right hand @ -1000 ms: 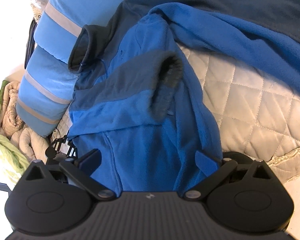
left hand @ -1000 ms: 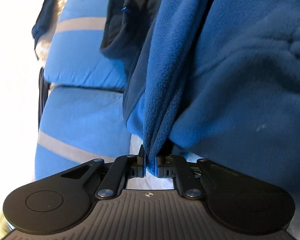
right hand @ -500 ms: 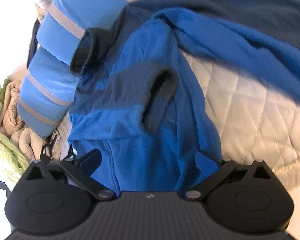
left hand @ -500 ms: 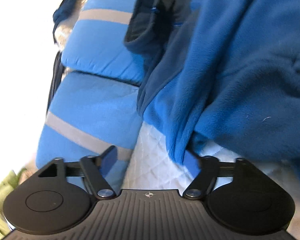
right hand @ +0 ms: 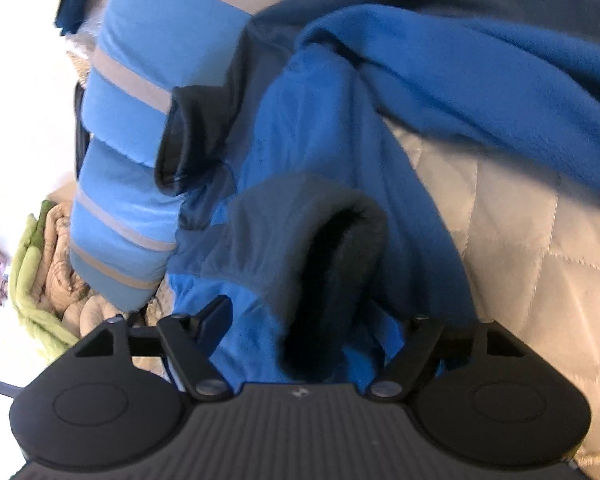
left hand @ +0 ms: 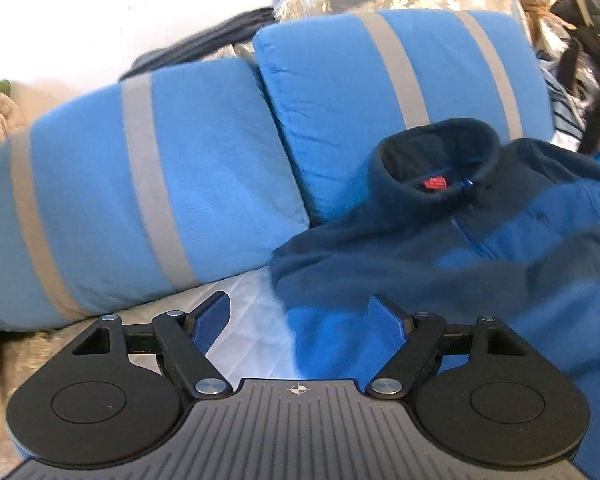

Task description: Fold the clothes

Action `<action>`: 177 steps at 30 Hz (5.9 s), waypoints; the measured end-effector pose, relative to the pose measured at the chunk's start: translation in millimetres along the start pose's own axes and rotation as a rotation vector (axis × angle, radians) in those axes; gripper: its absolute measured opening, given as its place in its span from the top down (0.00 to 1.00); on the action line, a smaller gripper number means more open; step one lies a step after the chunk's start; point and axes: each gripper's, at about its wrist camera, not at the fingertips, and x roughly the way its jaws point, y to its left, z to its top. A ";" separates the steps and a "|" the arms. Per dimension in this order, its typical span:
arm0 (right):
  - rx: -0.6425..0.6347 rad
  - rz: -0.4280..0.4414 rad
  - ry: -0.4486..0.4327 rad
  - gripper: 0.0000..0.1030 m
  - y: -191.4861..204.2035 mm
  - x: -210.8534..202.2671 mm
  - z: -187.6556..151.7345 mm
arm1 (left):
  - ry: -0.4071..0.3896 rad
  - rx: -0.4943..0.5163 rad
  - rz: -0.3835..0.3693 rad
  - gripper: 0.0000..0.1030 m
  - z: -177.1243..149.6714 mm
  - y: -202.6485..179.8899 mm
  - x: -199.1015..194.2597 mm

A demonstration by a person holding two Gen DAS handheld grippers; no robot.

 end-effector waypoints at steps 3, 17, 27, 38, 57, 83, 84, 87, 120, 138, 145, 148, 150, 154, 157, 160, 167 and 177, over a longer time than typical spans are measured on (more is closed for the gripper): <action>0.038 0.004 -0.019 0.64 -8.8 4.7 4.9 | 0.044 -0.016 -0.023 0.27 5.7 -9.6 41.3; -0.011 -0.031 -0.050 0.86 -6.9 -3.3 3.3 | 0.194 -0.215 0.086 0.29 -12.1 14.9 145.5; 0.026 -0.057 -0.039 0.39 -11.4 -11.8 5.9 | 0.084 -0.136 0.186 0.30 17.5 6.6 68.9; 0.030 -0.018 -0.168 0.05 -15.2 -85.9 -0.5 | 0.021 -0.183 0.006 0.29 21.2 -17.9 -54.2; 0.164 -0.081 -0.366 0.00 -101.9 -244.4 -64.2 | 0.035 -0.268 -0.194 0.29 30.0 -63.0 -115.8; -0.894 -0.709 -0.234 0.07 61.5 -111.4 -201.0 | 0.136 -0.238 -0.396 0.29 -37.0 -112.7 -167.7; -0.900 -0.744 -0.262 0.10 64.1 -108.4 -201.0 | 0.142 -0.240 -0.393 0.29 -39.1 -112.3 -166.6; -0.939 -0.783 -0.289 0.27 71.8 -96.4 -199.6 | 0.163 -0.245 -0.388 0.29 -43.3 -113.5 -163.6; -0.400 -0.400 -0.403 0.48 -4.4 -181.0 -200.0 | 0.259 -0.172 -0.426 0.29 -55.6 -161.3 -139.8; -1.702 -0.864 -0.309 0.97 49.1 -115.4 -278.5 | 0.296 -0.110 -0.387 0.29 -76.9 -211.8 -74.8; -1.558 -0.844 -0.399 0.97 35.5 -123.8 -292.1 | 0.270 -0.059 -0.362 0.23 -87.8 -219.6 -64.6; -1.480 -0.829 -0.409 0.97 27.6 -125.1 -289.9 | 0.280 -0.061 -0.370 0.23 -86.7 -216.3 -62.3; -1.422 -0.815 -0.410 0.97 23.8 -127.3 -289.6 | 0.287 -0.057 -0.375 0.23 -84.0 -216.0 -61.6; -1.324 -0.783 -0.409 0.97 18.3 -133.1 -285.0 | 0.294 -0.059 -0.375 0.23 -76.0 -215.1 -64.9; -1.270 -0.753 -0.414 0.97 16.9 -138.1 -282.3 | 0.267 -0.058 -0.390 0.23 -68.1 -217.0 -70.6; -1.216 -0.728 -0.413 0.97 14.7 -141.0 -279.2 | 0.225 -0.059 -0.412 0.23 -57.8 -220.4 -77.5; -1.107 -0.681 -0.410 0.97 9.6 -146.2 -271.1 | 0.090 -0.065 -0.487 0.23 -23.4 -251.7 -82.7; -1.095 -0.687 -0.415 0.97 10.0 -146.0 -271.8 | -0.082 0.279 -0.380 0.23 -21.7 -327.0 -87.6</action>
